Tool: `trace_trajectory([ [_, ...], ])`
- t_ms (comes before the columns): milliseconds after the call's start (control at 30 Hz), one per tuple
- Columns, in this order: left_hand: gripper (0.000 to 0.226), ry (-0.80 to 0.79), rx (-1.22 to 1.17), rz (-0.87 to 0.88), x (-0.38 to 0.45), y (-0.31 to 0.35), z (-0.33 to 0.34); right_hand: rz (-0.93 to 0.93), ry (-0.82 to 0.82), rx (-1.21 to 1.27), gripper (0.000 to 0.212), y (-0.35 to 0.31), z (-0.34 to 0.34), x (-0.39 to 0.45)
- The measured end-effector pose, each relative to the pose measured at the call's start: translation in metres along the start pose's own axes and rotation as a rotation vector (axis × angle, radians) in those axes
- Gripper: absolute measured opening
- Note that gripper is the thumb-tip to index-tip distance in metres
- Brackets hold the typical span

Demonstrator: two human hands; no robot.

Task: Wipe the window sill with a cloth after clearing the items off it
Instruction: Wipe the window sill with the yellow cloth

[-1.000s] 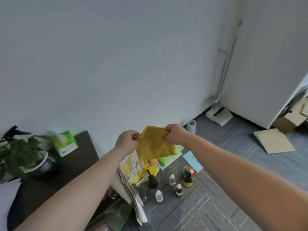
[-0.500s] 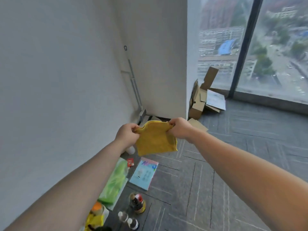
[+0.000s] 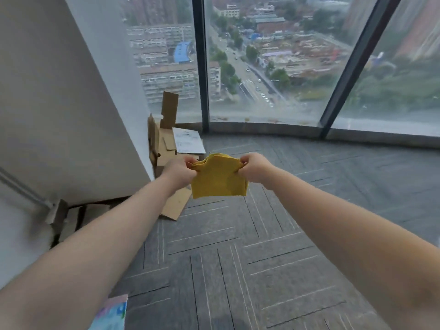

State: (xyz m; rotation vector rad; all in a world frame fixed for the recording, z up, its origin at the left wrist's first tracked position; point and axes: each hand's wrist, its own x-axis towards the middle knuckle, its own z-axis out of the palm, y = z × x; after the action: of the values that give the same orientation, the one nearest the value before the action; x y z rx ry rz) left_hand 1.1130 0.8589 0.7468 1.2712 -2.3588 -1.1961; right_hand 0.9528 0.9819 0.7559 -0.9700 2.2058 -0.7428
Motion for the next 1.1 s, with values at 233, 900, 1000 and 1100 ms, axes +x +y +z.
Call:
trace_trajectory([
  [233,0.015,-0.147,0.051,0.103,0.143,0.068,0.041,0.131,0.089,0.040,0.012,0.040,-0.076,0.110],
  [900,0.013,-0.068,0.119,0.004,0.512,0.183,0.069,0.083,-0.014,0.042,0.023,0.043,-0.238,0.495],
  [1000,0.014,-0.076,0.112,0.000,0.563,0.186,0.068,0.091,-0.022,0.030,0.023,0.039,-0.249,0.539],
  [1100,0.013,-0.098,0.098,0.008,0.625,0.191,0.065,0.114,-0.030,0.003,0.020,0.035,-0.261,0.591],
])
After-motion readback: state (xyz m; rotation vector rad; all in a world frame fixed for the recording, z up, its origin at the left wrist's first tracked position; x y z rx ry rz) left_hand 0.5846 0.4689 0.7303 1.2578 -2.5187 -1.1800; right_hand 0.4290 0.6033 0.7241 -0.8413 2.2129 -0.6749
